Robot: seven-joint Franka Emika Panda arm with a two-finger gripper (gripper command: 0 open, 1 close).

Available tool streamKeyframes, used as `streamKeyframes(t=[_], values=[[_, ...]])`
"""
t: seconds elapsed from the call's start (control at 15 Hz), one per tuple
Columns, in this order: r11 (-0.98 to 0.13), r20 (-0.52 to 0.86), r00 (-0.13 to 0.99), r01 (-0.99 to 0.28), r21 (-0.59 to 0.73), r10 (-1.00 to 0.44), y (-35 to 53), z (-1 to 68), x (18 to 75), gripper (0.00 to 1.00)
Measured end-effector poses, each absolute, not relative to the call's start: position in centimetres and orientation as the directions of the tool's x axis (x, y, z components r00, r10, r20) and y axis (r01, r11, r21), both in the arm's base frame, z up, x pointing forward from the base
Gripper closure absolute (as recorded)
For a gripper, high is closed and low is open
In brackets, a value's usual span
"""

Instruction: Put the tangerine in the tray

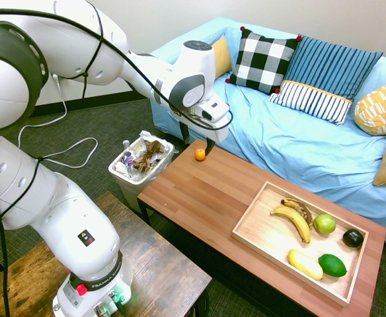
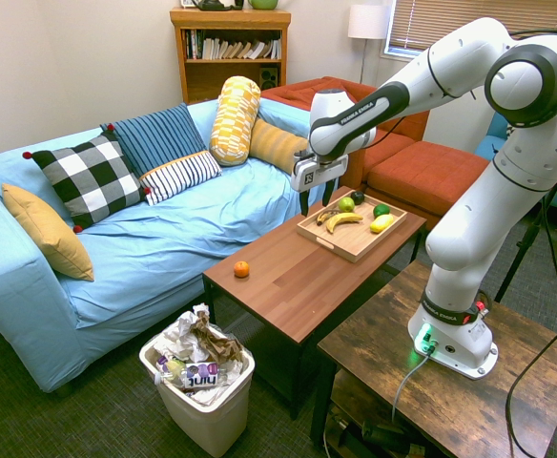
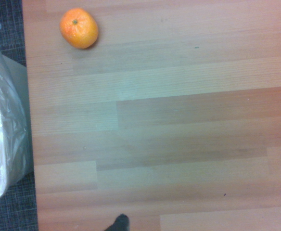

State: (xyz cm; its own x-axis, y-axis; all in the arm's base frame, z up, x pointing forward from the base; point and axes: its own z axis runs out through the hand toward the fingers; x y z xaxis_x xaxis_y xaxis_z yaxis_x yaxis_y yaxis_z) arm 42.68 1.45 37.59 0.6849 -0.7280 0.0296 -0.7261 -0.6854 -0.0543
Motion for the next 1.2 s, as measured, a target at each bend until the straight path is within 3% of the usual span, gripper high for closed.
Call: streamKeyframes(t=[0.4,1.2], values=[[-0.659,0.074,0.655,-0.744,-0.106,-0.752,2.9,36.1,45.6,0.0],[-0.57,0.067,0.567,-0.819,-0.066,-0.821,12.2,20.7,61.6,0.0]])
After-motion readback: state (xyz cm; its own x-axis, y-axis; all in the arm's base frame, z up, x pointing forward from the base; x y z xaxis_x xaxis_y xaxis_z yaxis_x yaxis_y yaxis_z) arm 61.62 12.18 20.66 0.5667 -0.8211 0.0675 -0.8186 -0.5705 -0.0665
